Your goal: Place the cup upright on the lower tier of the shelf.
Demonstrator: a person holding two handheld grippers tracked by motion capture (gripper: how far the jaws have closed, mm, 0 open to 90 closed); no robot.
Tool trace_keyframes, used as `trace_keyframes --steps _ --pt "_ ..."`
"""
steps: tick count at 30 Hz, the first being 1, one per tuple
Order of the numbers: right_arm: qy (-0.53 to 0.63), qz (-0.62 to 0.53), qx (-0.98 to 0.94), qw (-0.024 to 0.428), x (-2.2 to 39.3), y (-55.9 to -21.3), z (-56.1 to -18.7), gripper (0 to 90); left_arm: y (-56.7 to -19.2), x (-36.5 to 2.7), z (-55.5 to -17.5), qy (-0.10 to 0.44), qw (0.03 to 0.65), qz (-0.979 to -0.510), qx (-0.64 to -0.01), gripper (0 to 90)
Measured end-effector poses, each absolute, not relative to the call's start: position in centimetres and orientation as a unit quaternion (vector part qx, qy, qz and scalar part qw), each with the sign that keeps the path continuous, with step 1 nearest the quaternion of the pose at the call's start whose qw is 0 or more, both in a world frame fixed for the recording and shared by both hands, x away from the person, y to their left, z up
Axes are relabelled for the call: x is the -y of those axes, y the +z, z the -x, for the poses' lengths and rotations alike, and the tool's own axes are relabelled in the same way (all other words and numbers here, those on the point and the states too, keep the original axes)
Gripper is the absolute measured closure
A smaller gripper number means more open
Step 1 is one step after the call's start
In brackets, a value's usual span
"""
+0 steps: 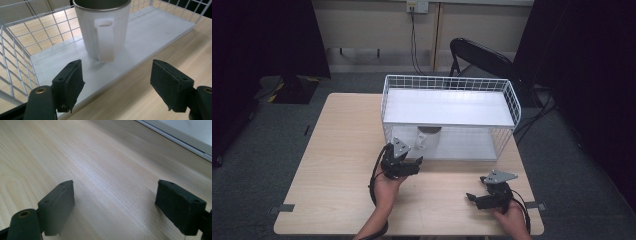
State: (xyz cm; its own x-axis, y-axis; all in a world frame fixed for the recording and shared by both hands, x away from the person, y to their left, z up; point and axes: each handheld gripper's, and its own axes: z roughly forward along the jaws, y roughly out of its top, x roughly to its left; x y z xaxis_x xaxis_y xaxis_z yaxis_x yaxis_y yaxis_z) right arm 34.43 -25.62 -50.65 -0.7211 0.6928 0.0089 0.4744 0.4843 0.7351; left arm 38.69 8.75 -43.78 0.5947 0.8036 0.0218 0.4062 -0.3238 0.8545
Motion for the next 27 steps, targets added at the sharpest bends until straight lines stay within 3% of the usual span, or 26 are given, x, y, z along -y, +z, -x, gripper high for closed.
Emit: trace_keyframes --steps 27 --pt "0.374 -0.344 -0.849 0.146 25.6 -50.7 -34.4 14.8 -43.3 -13.1 -35.6 0.187 0.439 -0.8 -0.363 18.2"
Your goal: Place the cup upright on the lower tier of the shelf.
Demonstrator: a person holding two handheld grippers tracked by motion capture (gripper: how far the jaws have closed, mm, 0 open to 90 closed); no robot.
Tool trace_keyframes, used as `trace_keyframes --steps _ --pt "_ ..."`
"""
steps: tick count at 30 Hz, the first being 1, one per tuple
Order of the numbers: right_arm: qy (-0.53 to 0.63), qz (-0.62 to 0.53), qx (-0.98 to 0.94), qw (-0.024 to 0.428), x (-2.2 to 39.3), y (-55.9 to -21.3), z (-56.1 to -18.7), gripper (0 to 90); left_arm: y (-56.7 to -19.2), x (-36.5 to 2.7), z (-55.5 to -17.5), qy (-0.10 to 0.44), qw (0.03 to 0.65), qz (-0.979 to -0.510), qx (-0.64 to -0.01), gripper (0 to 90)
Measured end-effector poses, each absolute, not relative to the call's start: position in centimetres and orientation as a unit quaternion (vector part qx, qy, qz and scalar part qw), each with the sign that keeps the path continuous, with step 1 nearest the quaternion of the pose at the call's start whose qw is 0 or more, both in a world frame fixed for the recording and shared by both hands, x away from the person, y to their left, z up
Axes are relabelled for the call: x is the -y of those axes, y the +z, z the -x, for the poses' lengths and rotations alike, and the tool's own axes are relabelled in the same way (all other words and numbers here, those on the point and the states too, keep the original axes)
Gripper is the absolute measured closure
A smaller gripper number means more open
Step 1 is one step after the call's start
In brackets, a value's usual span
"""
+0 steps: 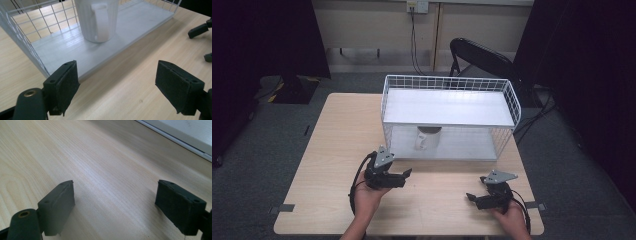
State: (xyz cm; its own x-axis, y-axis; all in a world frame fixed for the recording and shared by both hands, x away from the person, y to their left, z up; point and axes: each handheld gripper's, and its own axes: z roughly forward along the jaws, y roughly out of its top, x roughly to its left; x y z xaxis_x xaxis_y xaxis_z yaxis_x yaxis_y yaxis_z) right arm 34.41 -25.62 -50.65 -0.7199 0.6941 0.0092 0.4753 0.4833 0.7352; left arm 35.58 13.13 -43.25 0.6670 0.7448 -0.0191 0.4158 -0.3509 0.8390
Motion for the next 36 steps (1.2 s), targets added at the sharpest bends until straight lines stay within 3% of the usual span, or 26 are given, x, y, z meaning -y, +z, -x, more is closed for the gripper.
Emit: trace_keyframes --steps 36 --pt "0.374 -0.345 -0.848 0.147 25.6 -50.7 -34.4 14.8 -44.0 -20.9 -33.7 0.134 0.466 -0.793 -0.369 16.9"
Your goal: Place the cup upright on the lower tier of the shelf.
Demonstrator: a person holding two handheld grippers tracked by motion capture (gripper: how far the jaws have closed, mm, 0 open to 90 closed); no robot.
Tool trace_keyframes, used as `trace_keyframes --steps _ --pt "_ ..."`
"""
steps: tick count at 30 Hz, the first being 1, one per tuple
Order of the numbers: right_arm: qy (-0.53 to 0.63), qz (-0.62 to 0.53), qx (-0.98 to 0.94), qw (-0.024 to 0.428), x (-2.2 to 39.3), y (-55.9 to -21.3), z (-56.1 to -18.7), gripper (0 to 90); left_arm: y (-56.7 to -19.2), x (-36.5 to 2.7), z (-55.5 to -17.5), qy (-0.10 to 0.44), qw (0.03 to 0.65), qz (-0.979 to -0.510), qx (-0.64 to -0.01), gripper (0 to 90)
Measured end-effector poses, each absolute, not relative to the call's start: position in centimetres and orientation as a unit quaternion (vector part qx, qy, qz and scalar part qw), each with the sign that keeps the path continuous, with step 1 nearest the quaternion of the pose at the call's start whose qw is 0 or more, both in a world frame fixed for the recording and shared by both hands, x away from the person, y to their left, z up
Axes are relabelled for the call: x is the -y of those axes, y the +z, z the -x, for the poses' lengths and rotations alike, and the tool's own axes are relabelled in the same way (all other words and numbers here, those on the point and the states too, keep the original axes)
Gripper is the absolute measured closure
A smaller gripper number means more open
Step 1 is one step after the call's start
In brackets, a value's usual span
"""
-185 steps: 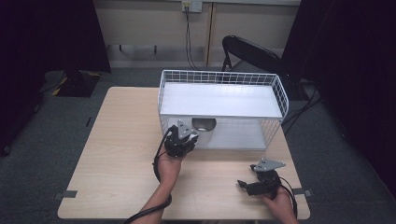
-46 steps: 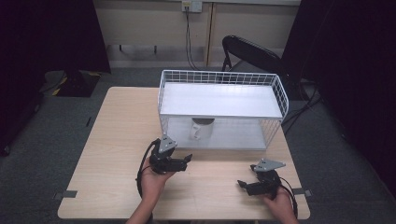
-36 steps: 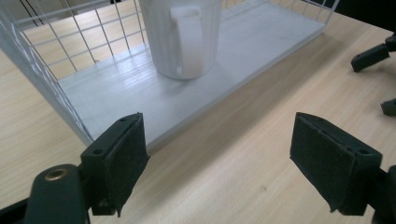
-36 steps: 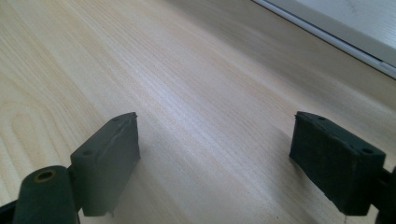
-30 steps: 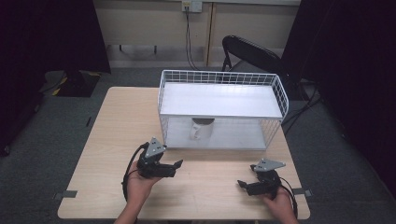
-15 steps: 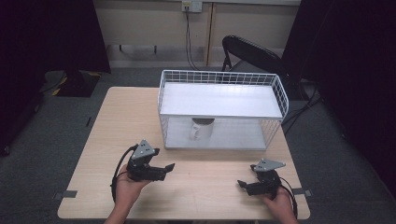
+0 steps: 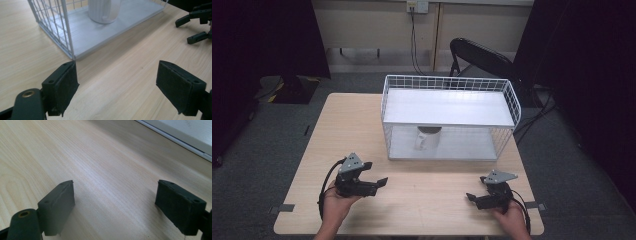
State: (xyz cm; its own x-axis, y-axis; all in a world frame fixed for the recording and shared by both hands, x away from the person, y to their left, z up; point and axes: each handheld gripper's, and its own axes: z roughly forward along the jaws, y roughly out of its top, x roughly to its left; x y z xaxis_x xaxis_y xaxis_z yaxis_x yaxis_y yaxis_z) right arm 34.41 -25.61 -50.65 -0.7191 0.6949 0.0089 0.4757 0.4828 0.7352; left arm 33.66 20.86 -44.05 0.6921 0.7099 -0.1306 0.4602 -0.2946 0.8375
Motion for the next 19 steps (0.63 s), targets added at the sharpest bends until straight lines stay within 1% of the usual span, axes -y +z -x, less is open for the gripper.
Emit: trace_keyframes --steps 6,11,15,19 --pt "0.374 -0.345 -0.849 0.147 25.6 -50.6 -34.4 14.8 -44.9 -22.0 -33.4 0.127 0.467 -0.793 -0.371 16.4" --pt "0.374 -0.345 -0.849 0.147 25.6 -50.7 -34.4 14.8 -46.1 -23.4 -33.0 0.121 0.464 -0.787 -0.387 16.2" --pt "0.374 -0.345 -0.849 0.147 25.6 -50.7 -34.4 14.8 -46.8 -24.1 -33.0 0.131 0.451 -0.791 -0.392 16.3" --pt "0.374 -0.345 -0.849 0.147 25.6 -50.7 -34.4 14.8 -47.7 -24.6 -32.9 0.127 0.442 -0.792 -0.402 16.3"
